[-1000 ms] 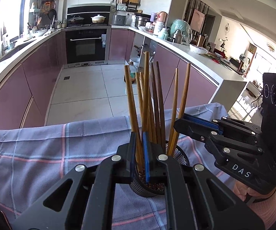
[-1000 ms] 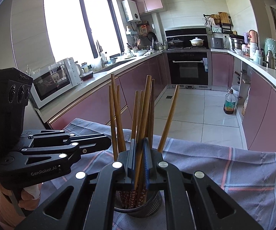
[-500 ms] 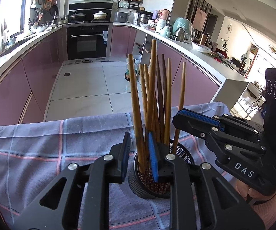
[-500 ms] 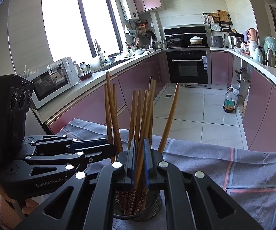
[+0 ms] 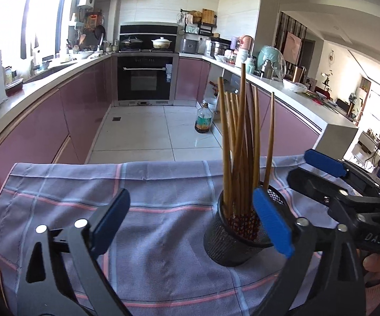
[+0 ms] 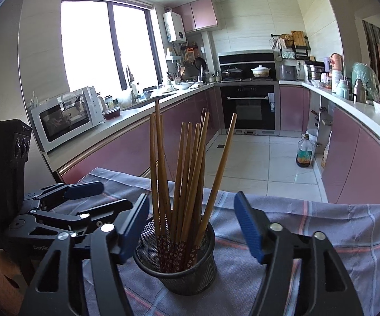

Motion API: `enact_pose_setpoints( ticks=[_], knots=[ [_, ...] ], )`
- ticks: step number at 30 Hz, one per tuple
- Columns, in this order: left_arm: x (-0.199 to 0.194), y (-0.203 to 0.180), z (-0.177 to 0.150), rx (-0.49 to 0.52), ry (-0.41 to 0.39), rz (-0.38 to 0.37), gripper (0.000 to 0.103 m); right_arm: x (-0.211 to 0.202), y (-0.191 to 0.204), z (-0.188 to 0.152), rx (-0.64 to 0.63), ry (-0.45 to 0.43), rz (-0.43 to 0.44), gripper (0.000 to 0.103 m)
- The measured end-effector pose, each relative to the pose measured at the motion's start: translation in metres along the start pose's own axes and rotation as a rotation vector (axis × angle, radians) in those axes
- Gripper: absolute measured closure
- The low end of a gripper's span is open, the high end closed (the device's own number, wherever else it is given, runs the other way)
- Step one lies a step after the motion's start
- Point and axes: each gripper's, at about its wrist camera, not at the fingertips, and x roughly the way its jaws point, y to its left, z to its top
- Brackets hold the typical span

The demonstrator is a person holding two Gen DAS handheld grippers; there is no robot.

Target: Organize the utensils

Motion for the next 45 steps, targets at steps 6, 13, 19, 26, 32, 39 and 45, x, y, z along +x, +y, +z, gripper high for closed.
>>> enact_pose_setpoints(
  ticks=[6, 13, 19, 26, 32, 39, 45],
  knots=[
    [-0.028, 0.011, -0.020, -0.001, -0.071, 0.098, 0.005, -0.031, 0.012, -0.022, -0.030, -0.091, -0.080, 0.007],
    [-0.069, 0.013, -0.045, 0.028, -0.169, 0.176, 0.005, -0.055, 0.036, -0.045, -0.078, -0.182, -0.132, 0.007],
    [-0.103, 0.007, -0.059, 0.028, -0.234, 0.246, 0.005, -0.066, 0.051, -0.058, -0.074, -0.231, -0.109, 0.007],
    [-0.133, 0.005, -0.071, 0.020, -0.297, 0.254, 0.005, -0.073, 0.061, -0.062, -0.079, -0.251, -0.101, 0.007],
    [-0.140, 0.001, -0.076, 0.019, -0.314, 0.265, 0.005, -0.075, 0.066, -0.064, -0.070, -0.252, -0.096, 0.007],
    [-0.138, 0.005, -0.073, 0.000, -0.287, 0.272, 0.005, -0.075, 0.066, -0.066, -0.066, -0.252, -0.100, 0.007],
    [-0.142, 0.002, -0.074, 0.004, -0.310, 0.278, 0.005, -0.076, 0.067, -0.067, -0.066, -0.259, -0.101, 0.007]
  ],
)
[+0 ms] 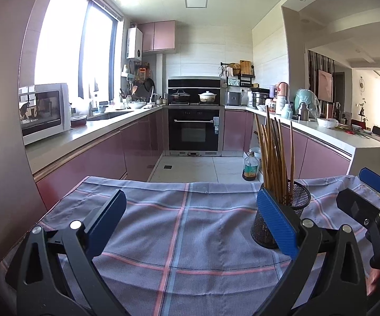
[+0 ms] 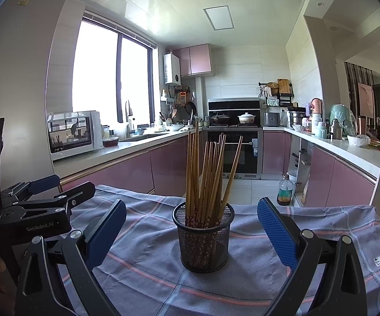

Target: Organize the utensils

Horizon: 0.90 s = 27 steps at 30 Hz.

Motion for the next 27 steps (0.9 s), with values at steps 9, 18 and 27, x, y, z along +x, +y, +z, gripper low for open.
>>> enact_pose_setpoints(
  ticks=[9, 18, 27],
  knots=[
    [-0.0030, -0.0053, 0.0015, 0.011, -0.022, 0.015, 0.005, -0.0015, -0.0010, 0.0012, 0.001, -0.004, -0.002, 0.007],
    [-0.0038, -0.0074, 0.0017, 0.010, -0.028, 0.015, 0.005, -0.0014, -0.0010, 0.0018, -0.002, -0.009, -0.003, 0.007],
    [-0.0048, -0.0061, 0.0014, 0.009, -0.033, 0.013, 0.005, -0.0007, 0.0003, 0.0030, -0.004, -0.007, 0.001, 0.007]
  ],
)
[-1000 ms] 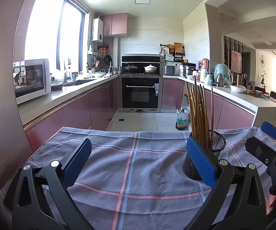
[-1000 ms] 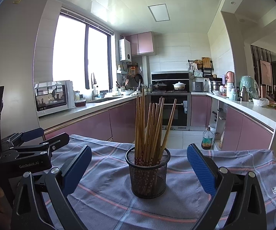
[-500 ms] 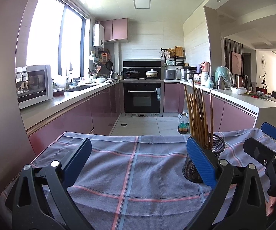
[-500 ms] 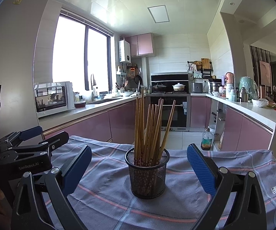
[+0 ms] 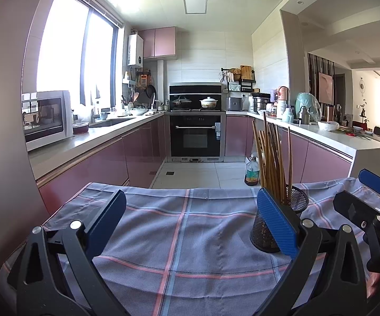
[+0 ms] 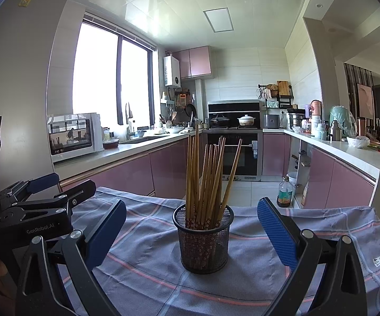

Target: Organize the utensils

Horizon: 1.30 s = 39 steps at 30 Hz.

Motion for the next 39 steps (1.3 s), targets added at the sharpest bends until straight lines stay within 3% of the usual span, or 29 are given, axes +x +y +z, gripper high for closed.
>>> enact_pose_setpoints(
  ticks=[39],
  knots=[
    [-0.0025, -0.0018, -0.0007, -0.001, 0.003, -0.001, 0.005, -0.0013, 0.0025, -0.0004, 0.003, -0.008, -0.002, 0.007]
  ],
)
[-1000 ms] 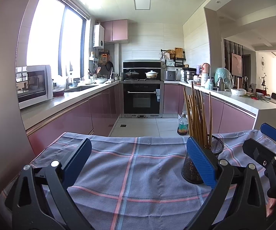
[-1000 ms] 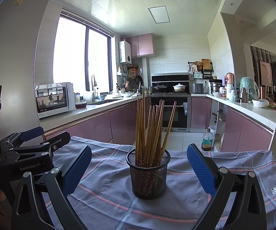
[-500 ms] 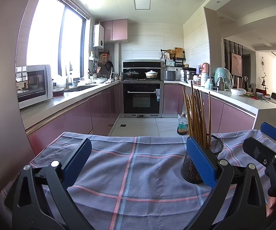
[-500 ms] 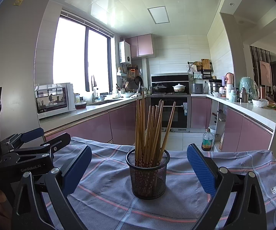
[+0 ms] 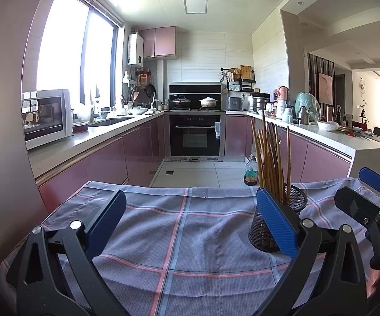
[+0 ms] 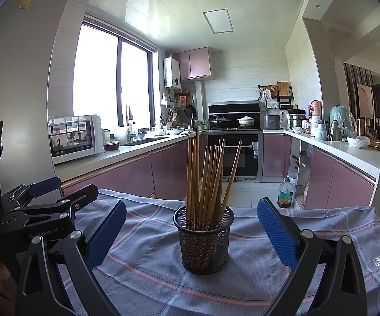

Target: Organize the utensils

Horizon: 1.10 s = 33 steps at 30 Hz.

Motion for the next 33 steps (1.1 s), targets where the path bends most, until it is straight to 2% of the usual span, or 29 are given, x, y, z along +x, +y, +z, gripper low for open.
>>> enact_pose_setpoints(
  ticks=[33],
  knots=[
    [0.0005, -0.0015, -0.0032, -0.002, 0.006, -0.003, 0.005, 0.0003, -0.0001, -0.0009, 0.003, -0.005, -0.002, 0.007]
  ],
)
